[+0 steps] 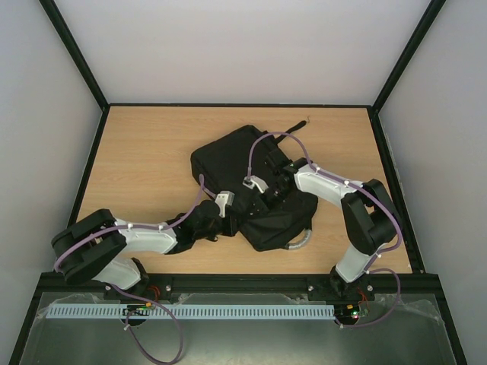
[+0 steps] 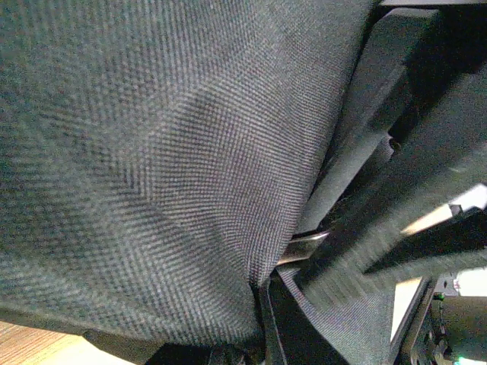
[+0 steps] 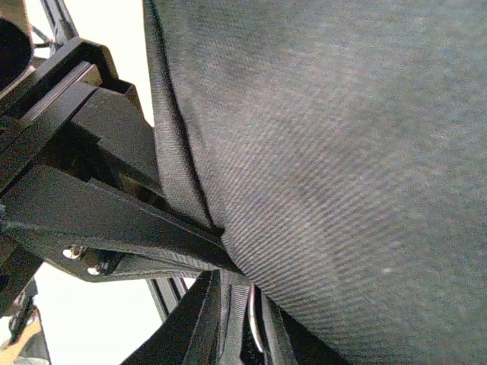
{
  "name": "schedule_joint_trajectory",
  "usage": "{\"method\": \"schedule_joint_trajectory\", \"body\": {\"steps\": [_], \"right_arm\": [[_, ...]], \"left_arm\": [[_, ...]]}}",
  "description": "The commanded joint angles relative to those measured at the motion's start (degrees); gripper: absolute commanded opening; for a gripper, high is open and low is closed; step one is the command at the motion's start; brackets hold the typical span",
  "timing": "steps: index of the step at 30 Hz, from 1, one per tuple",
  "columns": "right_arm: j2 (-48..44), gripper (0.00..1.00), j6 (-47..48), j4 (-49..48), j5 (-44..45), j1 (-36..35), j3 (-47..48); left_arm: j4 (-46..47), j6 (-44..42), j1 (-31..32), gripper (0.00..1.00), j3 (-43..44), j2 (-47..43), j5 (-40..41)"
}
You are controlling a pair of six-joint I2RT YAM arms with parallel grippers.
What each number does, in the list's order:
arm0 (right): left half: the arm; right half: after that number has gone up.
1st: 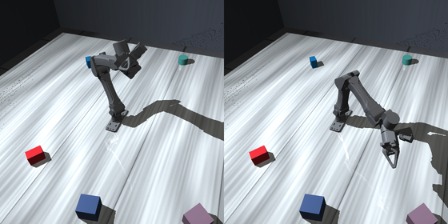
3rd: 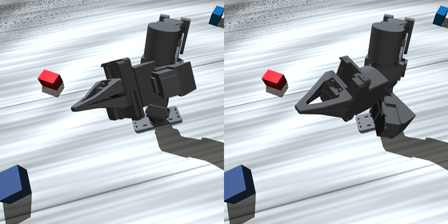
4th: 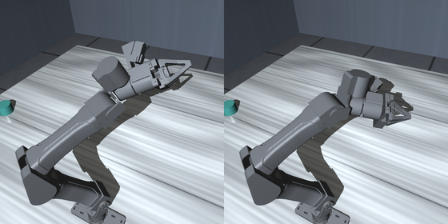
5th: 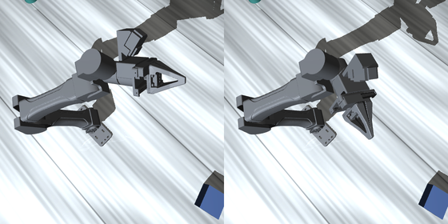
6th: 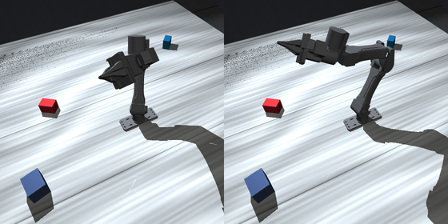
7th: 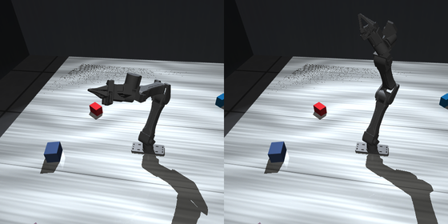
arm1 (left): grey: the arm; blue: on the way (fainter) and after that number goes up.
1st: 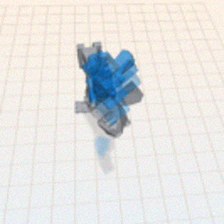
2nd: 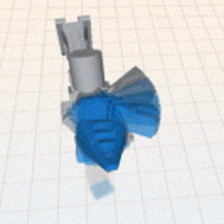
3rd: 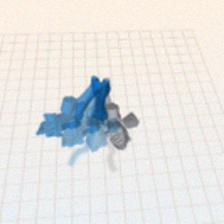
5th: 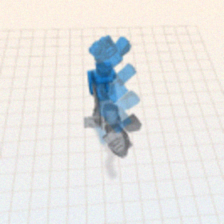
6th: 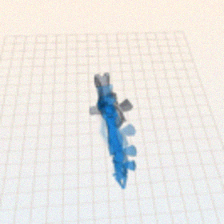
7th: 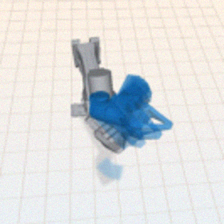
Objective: Pack the student bag
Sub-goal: Zip the student bag at the center of the board.
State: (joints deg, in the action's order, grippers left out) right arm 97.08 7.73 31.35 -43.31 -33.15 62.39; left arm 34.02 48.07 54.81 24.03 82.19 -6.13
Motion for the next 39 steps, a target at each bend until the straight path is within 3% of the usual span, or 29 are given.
{"method": "schedule_joint_trajectory", "body": {"steps": [1,3,11,12,15,17,21,26,30,39], "right_arm": [[-0.2,0.11,-1.5,0.0,-1.0,-0.7,0.4],[-0.3,0.02,-1.9,0.1,0.6,-0.7,0.8],[0.1,0.01,1.0,6.1,7.3,-0.7,7.5],[0.4,0.01,2.2,7.9,8.5,-0.7,9.2],[2.2,0.01,5.2,13.6,9.7,-0.7,13.6],[2.9,0.01,5.9,14.8,9.4,-0.7,14.8],[4.2,0.01,5.8,15.8,8.4,-0.8,16.4],[5.9,0.01,6.7,18.2,8.9,-0.9,19.3],[7.2,0.01,7.8,21.3,12.2,-0.9,22.1],[9.2,0.01,7.7,25.4,19.1,0.5,26.7]], "left_arm": [[4.6,-1.9,0.8,0.02,-0.3,-1.8,0.4],[4.4,-1.9,0.9,0.02,-0.5,-2.2,0.5],[3.2,-2.7,1.1,0.03,-1.5,-3.6,0.8],[3.0,-2.8,1.1,0.08,-1.6,-3.8,0.6],[2.5,-2.5,1.1,0.41,-2.4,-5.0,1.5],[2.7,-2.3,1.1,0.46,-2.7,-5.3,2.0],[3.7,-2.3,1.1,0.42,-2.0,-4.0,1.4],[3.9,-2.0,1.1,0.24,-1.2,-2.8,2.0],[2.9,-1.9,1.0,0.03,-1.7,-3.9,3.7],[2.0,-0.8,1.0,0.03,-5.0,-7.1,5.5]]}}
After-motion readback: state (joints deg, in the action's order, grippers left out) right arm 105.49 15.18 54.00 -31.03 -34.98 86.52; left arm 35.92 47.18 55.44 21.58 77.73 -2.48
